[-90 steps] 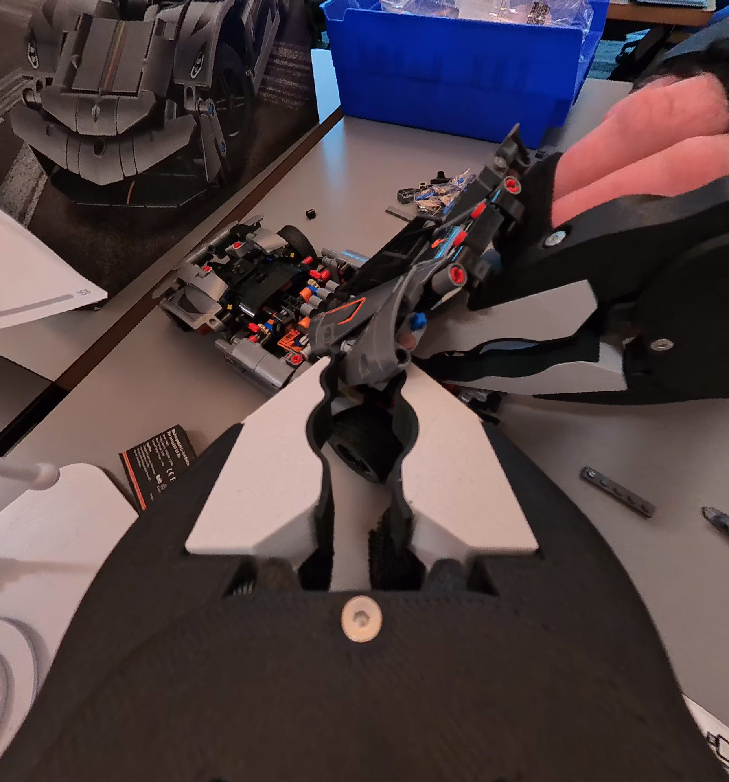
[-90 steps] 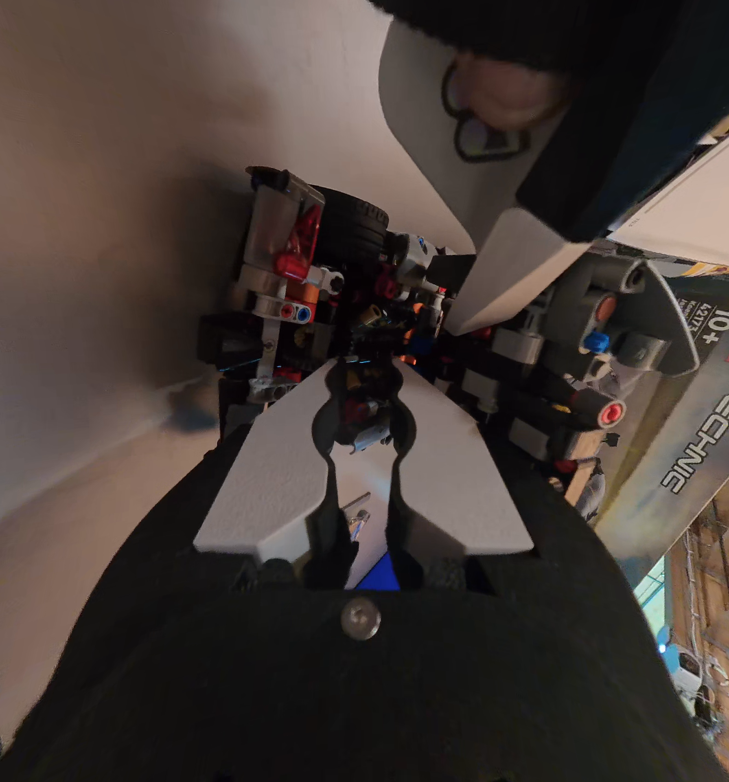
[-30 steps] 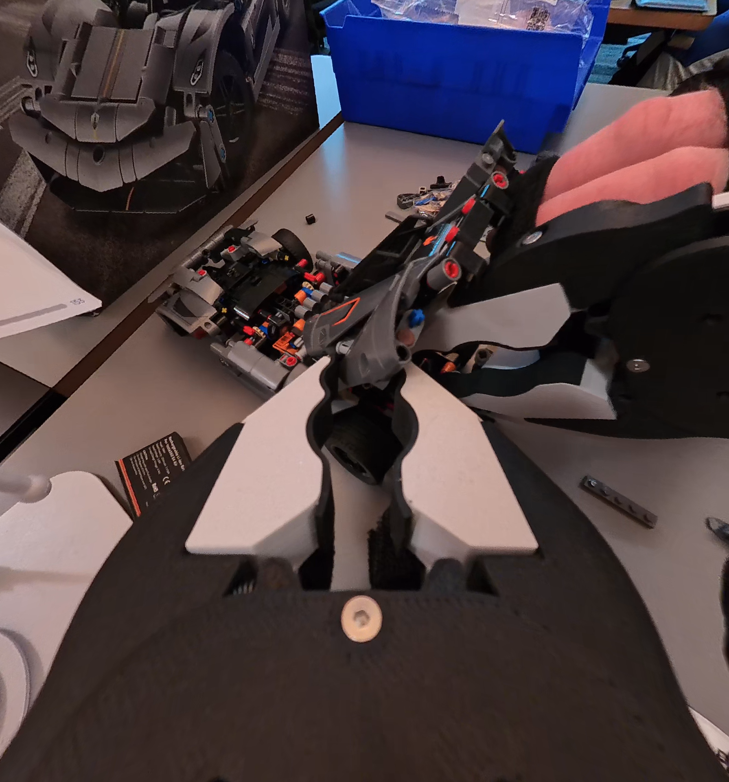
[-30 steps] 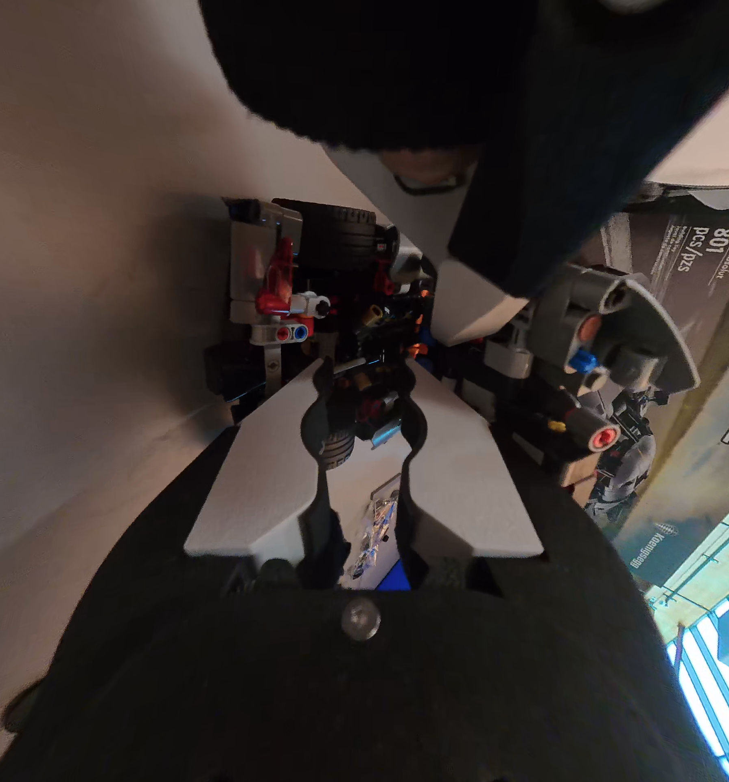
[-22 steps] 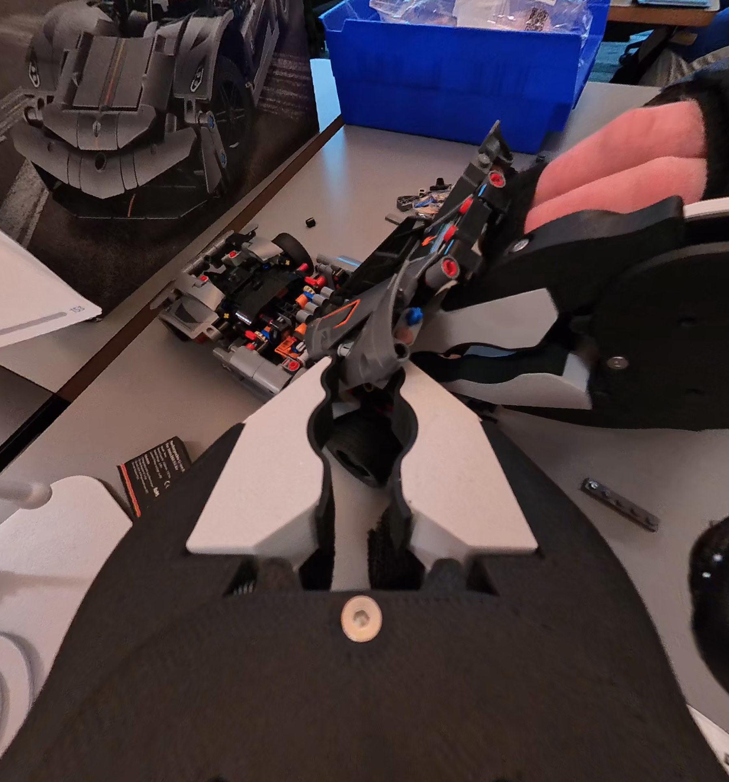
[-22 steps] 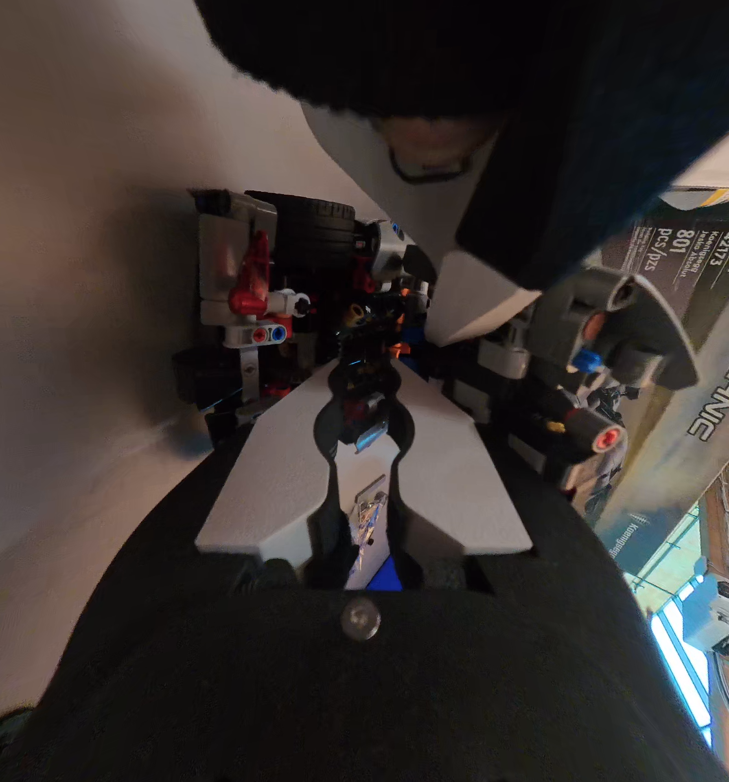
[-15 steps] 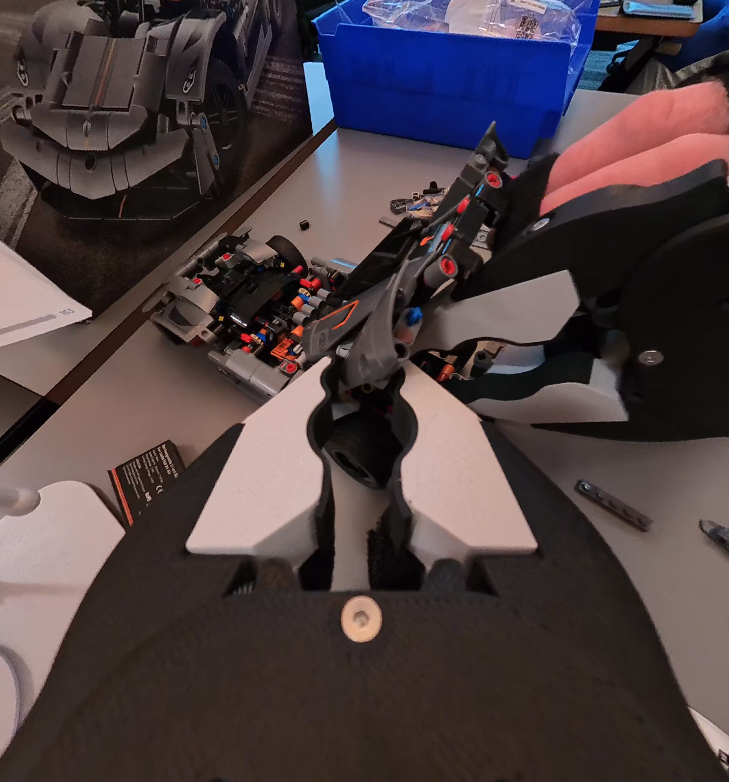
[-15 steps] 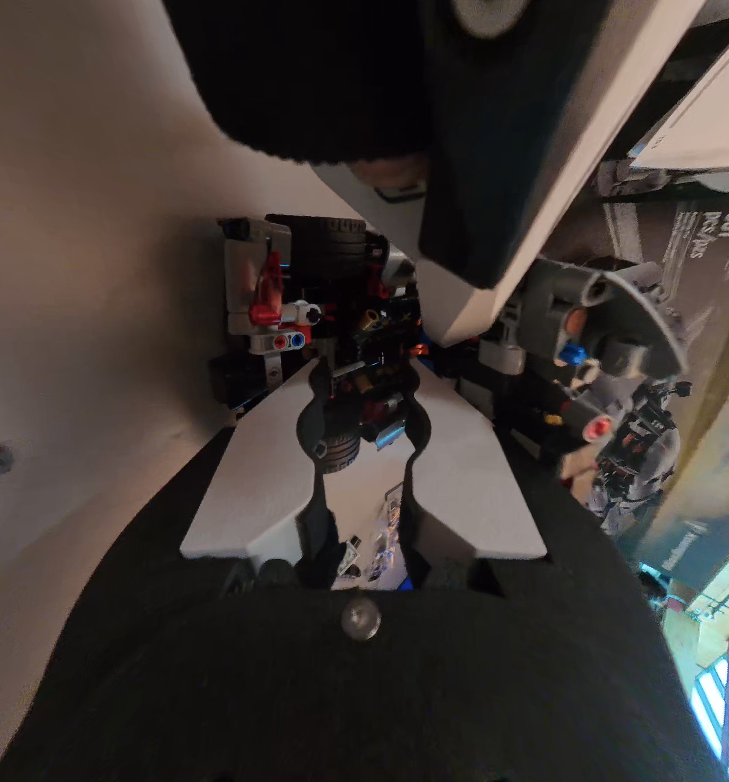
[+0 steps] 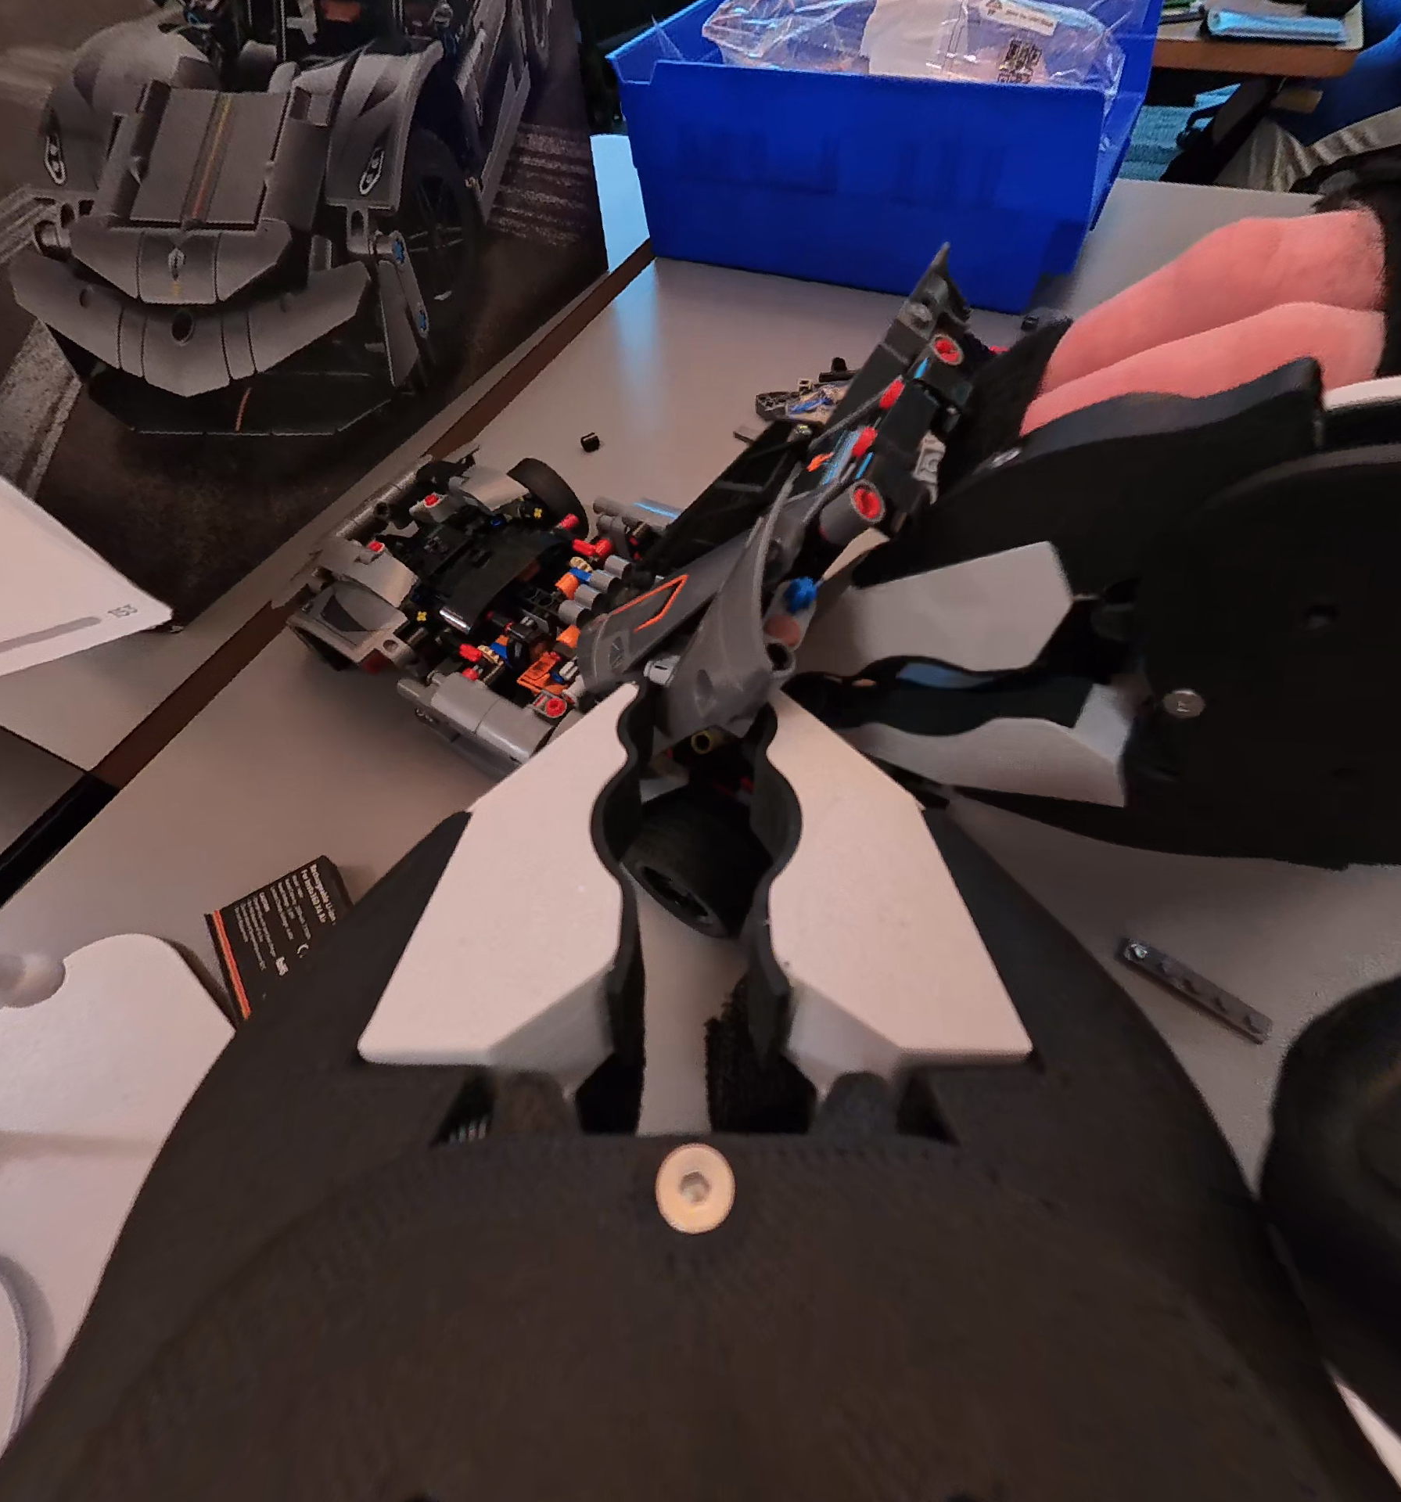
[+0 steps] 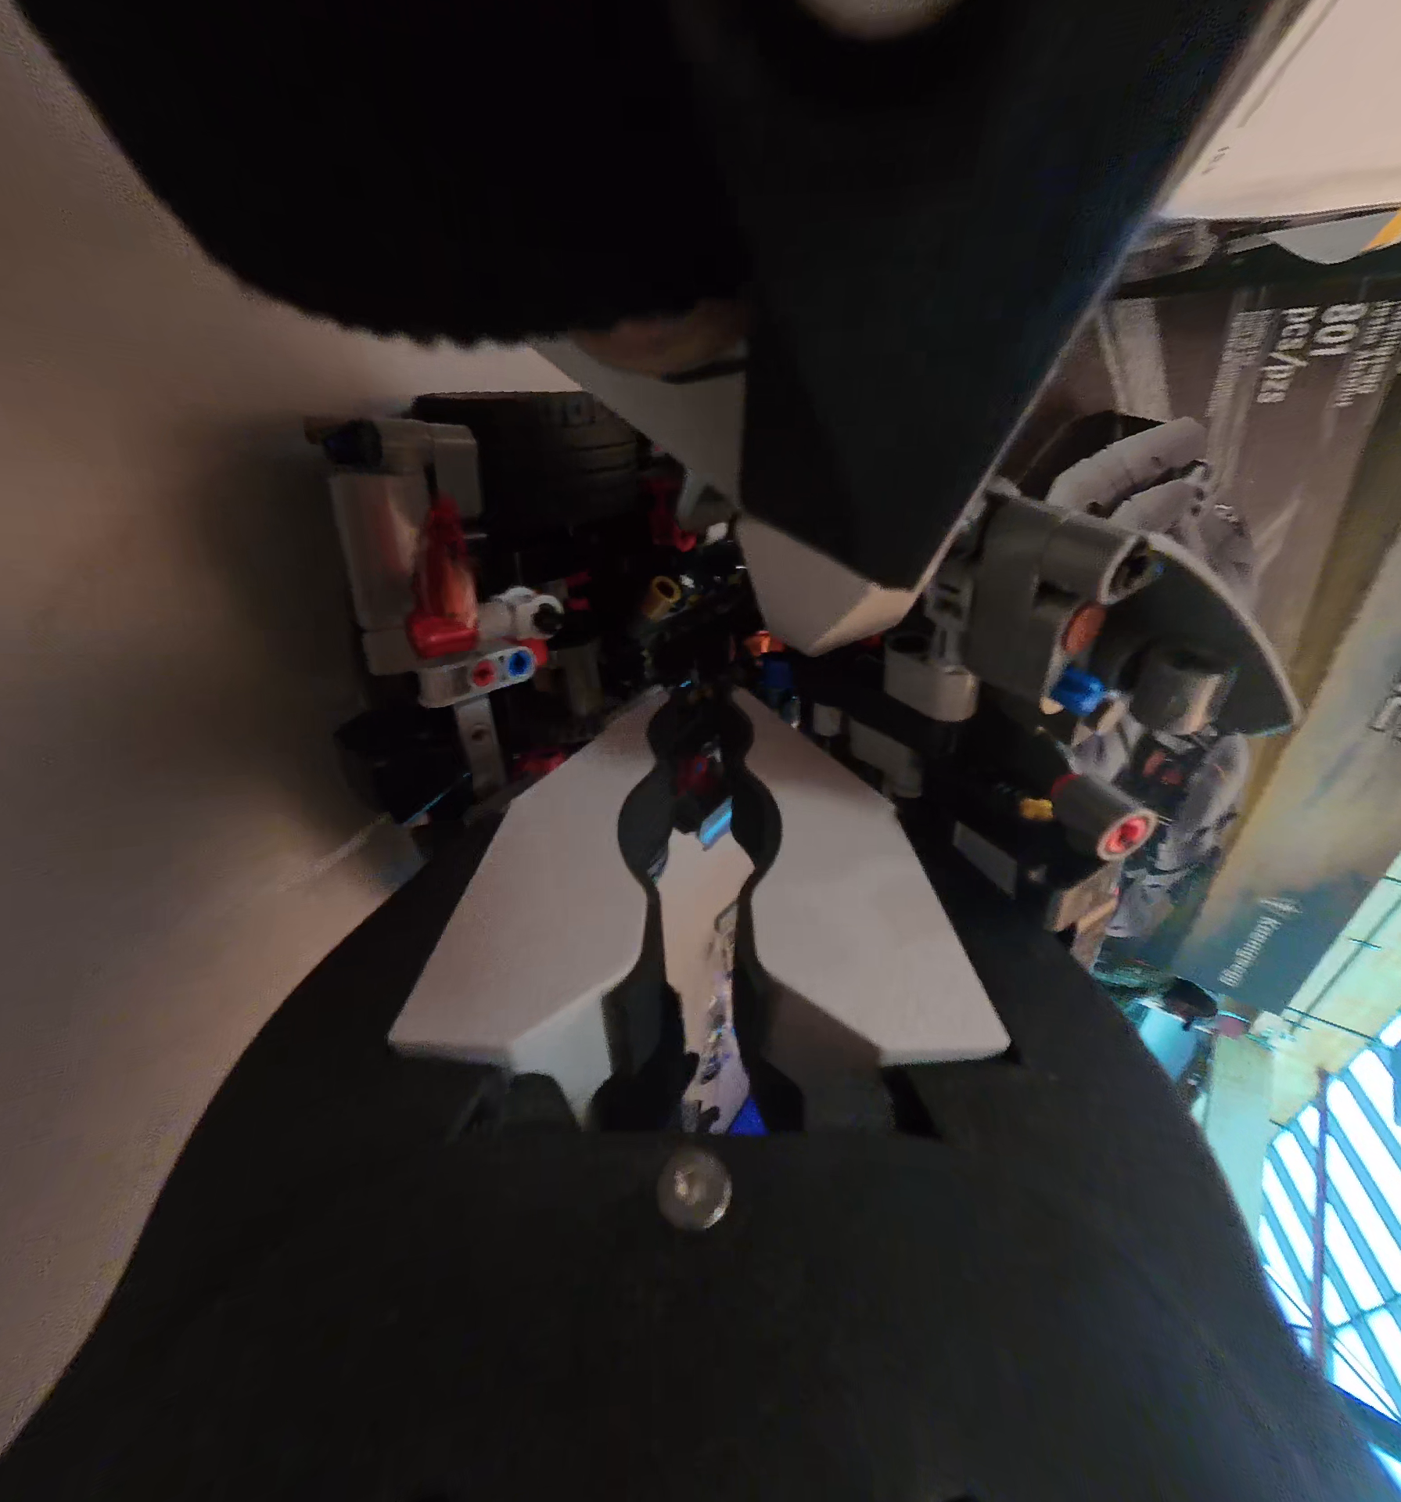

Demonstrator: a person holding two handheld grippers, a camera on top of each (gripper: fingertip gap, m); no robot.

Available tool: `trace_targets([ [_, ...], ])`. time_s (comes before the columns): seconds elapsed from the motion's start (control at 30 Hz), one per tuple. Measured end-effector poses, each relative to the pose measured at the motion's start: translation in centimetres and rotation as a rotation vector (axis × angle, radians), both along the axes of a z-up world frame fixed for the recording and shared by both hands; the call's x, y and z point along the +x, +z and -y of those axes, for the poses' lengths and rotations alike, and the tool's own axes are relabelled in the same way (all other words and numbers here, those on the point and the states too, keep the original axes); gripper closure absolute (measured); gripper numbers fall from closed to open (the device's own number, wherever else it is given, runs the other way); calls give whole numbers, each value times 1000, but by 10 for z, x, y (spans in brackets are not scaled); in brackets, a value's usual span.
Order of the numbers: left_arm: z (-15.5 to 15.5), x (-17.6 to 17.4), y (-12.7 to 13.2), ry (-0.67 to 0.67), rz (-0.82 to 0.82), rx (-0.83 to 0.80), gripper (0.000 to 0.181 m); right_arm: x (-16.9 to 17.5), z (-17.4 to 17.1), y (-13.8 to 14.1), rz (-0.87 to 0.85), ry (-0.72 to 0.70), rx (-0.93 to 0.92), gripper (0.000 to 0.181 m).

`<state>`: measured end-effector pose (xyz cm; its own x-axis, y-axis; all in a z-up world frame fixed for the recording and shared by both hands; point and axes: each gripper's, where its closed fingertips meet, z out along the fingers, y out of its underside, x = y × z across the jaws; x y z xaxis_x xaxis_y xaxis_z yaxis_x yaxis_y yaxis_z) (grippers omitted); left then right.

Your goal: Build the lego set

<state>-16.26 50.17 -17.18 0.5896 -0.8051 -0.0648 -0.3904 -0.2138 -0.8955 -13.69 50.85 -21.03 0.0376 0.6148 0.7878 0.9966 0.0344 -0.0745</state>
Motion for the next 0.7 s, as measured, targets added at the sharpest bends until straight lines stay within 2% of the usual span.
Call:
trace_targets([
  [0.17,-1,0,1,3,-2,3,162,4,-5,8,-16,9,11,181],
  [0.33,0,2,0,0,-2,0,161,-2,19,5,-174,34,-147,181],
  [0.53,4,6,0,1,-11,3,161,9,26,-8,-404,-106,-273,180],
  [0.63,7,9,1,-3,-1,-5,161,16,23,-3,-471,-164,-249,166],
  [0.7,9,12,2,-5,4,-14,161,16,24,-1,-521,-183,-265,163],
])
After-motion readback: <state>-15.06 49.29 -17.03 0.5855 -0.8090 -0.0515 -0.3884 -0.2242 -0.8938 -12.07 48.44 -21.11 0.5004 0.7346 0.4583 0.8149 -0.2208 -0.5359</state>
